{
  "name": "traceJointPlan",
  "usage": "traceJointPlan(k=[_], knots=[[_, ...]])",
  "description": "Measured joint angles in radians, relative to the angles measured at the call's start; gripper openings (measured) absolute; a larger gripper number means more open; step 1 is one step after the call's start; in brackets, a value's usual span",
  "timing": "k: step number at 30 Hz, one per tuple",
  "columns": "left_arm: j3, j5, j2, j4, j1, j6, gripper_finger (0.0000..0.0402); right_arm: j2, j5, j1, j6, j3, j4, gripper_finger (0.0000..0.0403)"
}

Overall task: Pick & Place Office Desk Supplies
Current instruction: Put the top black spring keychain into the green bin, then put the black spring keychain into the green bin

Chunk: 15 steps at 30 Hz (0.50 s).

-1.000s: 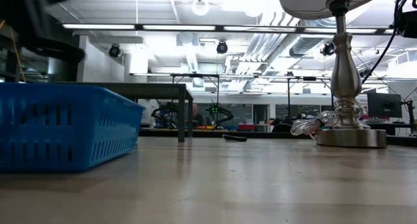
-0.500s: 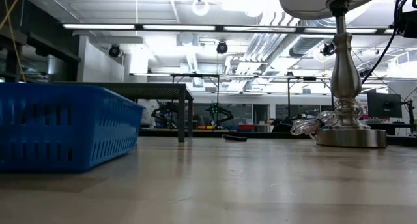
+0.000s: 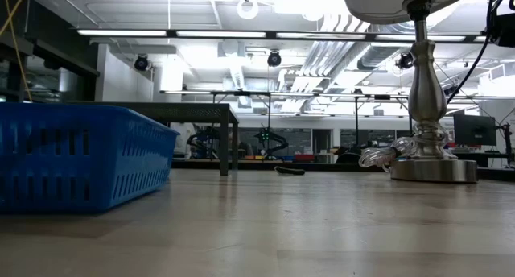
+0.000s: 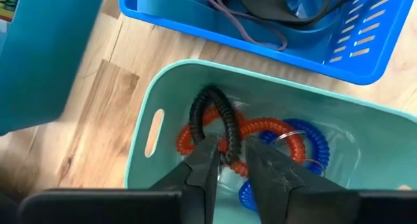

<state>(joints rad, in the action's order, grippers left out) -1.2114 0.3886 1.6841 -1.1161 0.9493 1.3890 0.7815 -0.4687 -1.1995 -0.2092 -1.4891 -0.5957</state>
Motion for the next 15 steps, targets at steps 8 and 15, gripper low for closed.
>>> traceJointPlan(k=[8, 15], knots=[[0.0, 0.0, 0.0, 0.002, 0.0, 0.018, 0.0081, 0.0, 0.0, 0.0, 0.0, 0.0, 0.0, 0.012], [0.0, 0.0, 0.0, 0.002, 0.0, 0.018, 0.0081, 0.0, 0.0, 0.0, 0.0, 0.0, 0.0, 0.012]])
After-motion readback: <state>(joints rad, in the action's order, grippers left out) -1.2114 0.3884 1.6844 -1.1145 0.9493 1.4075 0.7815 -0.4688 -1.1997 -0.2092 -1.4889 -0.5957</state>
